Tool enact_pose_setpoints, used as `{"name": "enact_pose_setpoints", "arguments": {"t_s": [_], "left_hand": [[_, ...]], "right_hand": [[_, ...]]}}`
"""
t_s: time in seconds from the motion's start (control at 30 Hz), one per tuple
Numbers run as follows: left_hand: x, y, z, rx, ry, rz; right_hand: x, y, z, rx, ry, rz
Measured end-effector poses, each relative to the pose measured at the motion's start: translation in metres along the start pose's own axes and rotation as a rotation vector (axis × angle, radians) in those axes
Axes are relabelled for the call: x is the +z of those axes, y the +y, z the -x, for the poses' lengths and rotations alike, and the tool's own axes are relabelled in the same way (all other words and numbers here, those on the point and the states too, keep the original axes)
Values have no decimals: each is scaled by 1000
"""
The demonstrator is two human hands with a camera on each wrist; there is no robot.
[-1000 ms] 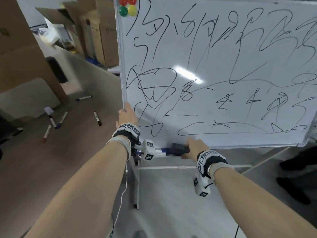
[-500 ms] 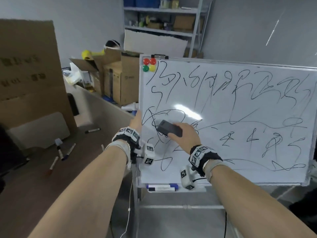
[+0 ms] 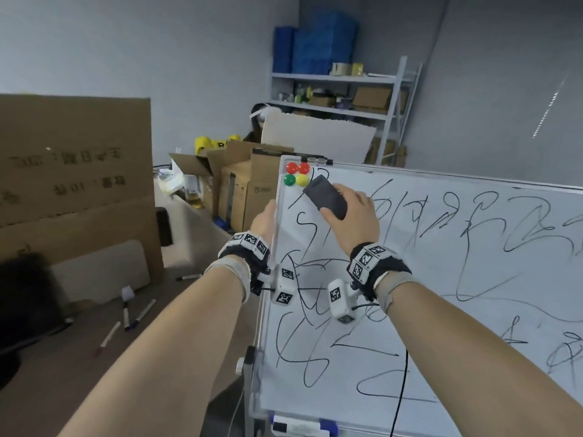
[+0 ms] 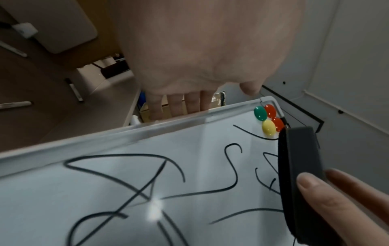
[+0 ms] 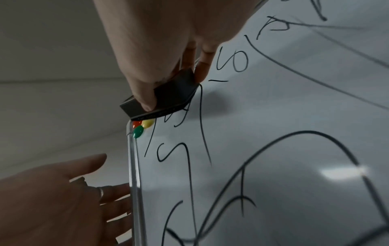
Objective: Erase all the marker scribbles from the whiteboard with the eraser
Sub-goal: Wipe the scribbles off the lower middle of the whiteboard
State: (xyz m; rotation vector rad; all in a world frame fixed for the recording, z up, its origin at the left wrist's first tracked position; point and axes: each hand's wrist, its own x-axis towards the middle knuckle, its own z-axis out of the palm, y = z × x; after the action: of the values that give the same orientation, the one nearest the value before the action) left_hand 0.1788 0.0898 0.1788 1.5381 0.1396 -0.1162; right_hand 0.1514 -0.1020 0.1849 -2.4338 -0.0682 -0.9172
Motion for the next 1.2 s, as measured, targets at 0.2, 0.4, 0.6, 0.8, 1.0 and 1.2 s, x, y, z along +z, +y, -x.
{"name": "enact_pose_setpoints", "arguments": {"t_s": [0.2, 0.4, 0.6, 0.8, 1.0, 1.2], "left_hand": [[19, 20, -21, 120, 192, -214], [17, 6, -46, 197, 247, -296], [21, 0, -60, 251, 266, -356], [20, -4, -66, 255, 225, -350], [14, -3, -63, 243, 230, -358], [18, -3, -57, 246, 228, -339]], "right_hand": [[-5, 14, -43, -45, 109, 89], [8, 15, -64, -151, 114, 135], [16, 24, -65, -195, 90, 150], [19, 15, -75, -128, 158, 180], [17, 3, -77, -122, 126, 235], [14, 3, -66, -108, 102, 234]]}}
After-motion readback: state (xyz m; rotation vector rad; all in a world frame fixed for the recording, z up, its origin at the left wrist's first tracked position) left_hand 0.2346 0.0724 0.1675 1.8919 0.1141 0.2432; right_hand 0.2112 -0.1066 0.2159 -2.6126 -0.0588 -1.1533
